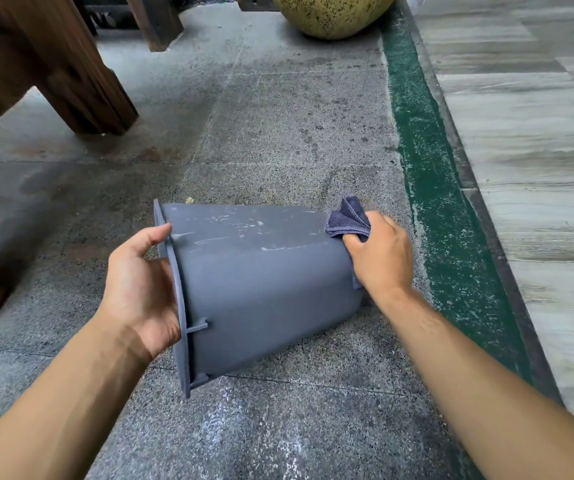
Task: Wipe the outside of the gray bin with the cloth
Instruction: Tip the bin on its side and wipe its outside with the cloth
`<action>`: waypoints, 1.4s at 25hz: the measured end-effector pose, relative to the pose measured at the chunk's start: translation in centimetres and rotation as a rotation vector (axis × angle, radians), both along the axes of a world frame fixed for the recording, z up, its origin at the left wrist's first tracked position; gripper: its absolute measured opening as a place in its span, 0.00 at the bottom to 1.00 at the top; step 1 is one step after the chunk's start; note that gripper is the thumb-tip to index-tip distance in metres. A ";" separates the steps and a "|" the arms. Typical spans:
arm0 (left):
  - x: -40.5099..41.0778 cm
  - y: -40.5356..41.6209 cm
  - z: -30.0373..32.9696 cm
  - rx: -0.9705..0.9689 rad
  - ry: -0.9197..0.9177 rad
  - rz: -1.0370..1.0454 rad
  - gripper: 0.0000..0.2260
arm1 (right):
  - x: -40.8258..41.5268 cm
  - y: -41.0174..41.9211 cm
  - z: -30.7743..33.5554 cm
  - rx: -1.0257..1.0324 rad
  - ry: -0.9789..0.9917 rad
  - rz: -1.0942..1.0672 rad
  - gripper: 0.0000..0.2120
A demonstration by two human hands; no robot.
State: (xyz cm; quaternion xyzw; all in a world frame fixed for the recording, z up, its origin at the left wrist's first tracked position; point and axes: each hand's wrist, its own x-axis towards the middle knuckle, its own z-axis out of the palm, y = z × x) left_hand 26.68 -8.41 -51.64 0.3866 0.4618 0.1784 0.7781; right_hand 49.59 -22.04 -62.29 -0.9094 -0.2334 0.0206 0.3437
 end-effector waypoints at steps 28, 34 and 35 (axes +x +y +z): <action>1.4 -6.3 -0.8 -0.067 -0.179 0.041 0.23 | -9.9 1.6 10.3 0.077 -0.102 0.526 0.15; 0.9 -6.2 -1.8 -0.138 -0.268 0.034 0.33 | -9.9 2.4 9.1 0.052 0.277 0.700 0.18; 0.9 -6.1 -1.8 -0.148 -0.276 0.027 0.34 | -10.1 2.4 8.4 0.076 0.213 0.667 0.15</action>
